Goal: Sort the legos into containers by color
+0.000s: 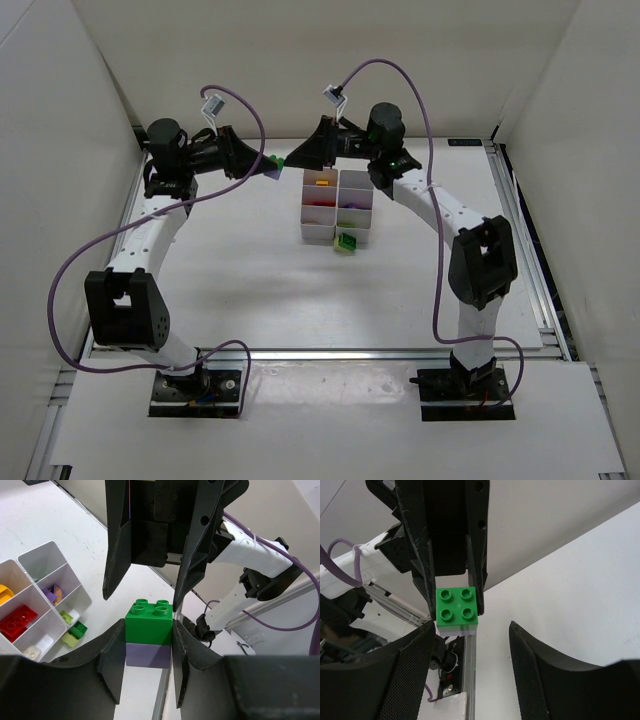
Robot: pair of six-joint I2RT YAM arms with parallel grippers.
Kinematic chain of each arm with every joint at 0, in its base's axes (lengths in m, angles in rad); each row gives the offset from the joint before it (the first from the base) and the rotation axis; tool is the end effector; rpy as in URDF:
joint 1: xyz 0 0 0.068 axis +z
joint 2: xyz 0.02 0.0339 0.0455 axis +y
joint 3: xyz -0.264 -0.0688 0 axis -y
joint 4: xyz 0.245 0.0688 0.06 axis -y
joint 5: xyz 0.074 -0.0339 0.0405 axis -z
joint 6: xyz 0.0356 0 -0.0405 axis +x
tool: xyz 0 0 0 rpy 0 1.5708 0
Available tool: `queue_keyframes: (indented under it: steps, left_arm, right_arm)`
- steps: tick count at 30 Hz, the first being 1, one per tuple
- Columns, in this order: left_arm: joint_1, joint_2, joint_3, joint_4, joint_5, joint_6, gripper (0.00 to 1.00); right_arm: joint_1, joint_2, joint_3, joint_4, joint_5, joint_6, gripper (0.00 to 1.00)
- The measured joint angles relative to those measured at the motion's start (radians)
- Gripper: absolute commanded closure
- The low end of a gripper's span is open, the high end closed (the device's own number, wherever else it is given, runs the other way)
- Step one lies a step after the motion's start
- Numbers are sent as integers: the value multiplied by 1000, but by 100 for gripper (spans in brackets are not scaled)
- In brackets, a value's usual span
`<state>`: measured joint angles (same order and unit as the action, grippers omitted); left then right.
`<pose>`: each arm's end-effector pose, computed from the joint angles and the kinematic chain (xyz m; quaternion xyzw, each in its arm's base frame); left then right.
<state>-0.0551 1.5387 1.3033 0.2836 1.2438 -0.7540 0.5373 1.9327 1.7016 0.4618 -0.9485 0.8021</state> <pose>0.3467 -0.0529 0.3827 0.2043 0.6712 -0.6011 0.3827 0.3786 0.2592 0.3844 -0.2819 0.5949 0.6552 0.3706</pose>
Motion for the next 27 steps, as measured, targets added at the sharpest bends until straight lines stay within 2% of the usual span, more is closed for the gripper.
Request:
queue_keyframes:
  steps: [6,14,21,24,25,27]
  left_arm:
    - [-1,3,-2,24,16,-16,90]
    - [-2,10,-3,36,22,-26,90]
    - [-12,10,-8,45,33,-27,90]
    - [-11,10,-10,55,40,-32,87]
    - [-11,10,-11,57,41,-32,83]
    - [-11,10,-14,62,41,-33,73]
  right_arm:
    - [21,0,0,23,-26,5,36]
    - [34,0,0,42,-42,10,44]
    - [33,6,8,43,-56,19,66]
    - [32,6,11,42,-61,15,83]
    - [32,6,11,42,-61,15,95]
    - [32,7,11,42,-62,13,100]
